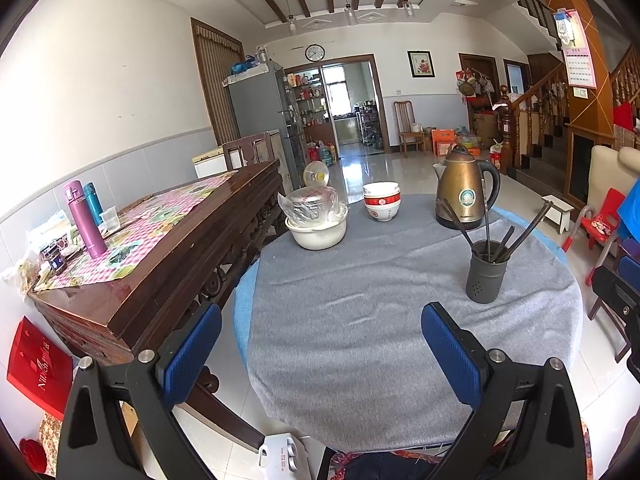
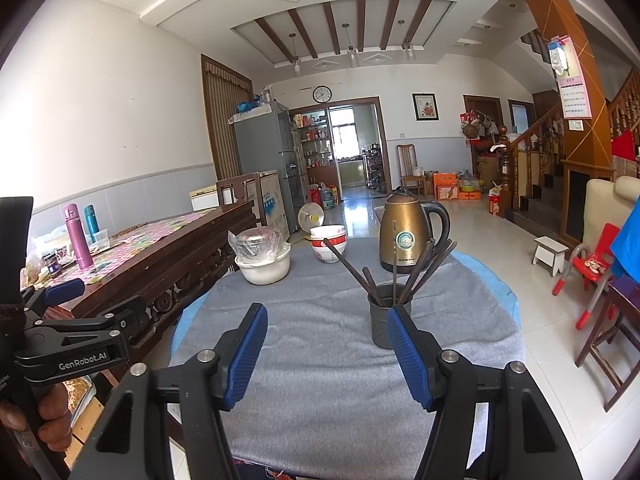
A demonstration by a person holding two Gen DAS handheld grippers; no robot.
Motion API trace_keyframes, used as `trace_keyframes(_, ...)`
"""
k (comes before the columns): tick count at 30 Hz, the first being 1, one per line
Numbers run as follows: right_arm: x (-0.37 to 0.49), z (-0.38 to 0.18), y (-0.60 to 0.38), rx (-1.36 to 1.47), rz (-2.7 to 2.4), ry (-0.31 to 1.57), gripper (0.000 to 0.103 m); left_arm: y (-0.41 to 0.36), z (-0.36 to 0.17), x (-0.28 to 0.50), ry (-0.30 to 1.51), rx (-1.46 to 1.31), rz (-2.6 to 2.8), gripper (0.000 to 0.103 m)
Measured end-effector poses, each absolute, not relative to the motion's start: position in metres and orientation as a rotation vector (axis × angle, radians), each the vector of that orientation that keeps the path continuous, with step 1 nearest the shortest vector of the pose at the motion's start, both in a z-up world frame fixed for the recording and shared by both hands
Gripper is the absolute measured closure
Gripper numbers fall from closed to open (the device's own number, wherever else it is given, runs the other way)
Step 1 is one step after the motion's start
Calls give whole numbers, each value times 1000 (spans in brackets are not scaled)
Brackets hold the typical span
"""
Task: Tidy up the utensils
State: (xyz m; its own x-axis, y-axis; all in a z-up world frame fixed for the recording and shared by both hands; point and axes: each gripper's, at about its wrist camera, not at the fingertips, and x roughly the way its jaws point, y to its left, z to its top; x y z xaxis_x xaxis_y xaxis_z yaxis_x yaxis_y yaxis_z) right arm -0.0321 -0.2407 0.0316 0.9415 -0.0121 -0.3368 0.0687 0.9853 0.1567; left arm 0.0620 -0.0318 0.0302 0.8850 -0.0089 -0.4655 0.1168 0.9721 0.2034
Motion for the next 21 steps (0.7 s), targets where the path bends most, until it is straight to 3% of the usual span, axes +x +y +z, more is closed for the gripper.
trace_keyframes(21, -35, 35, -239, 158, -57, 331, 36, -32, 35, 59, 471, 224, -66, 3)
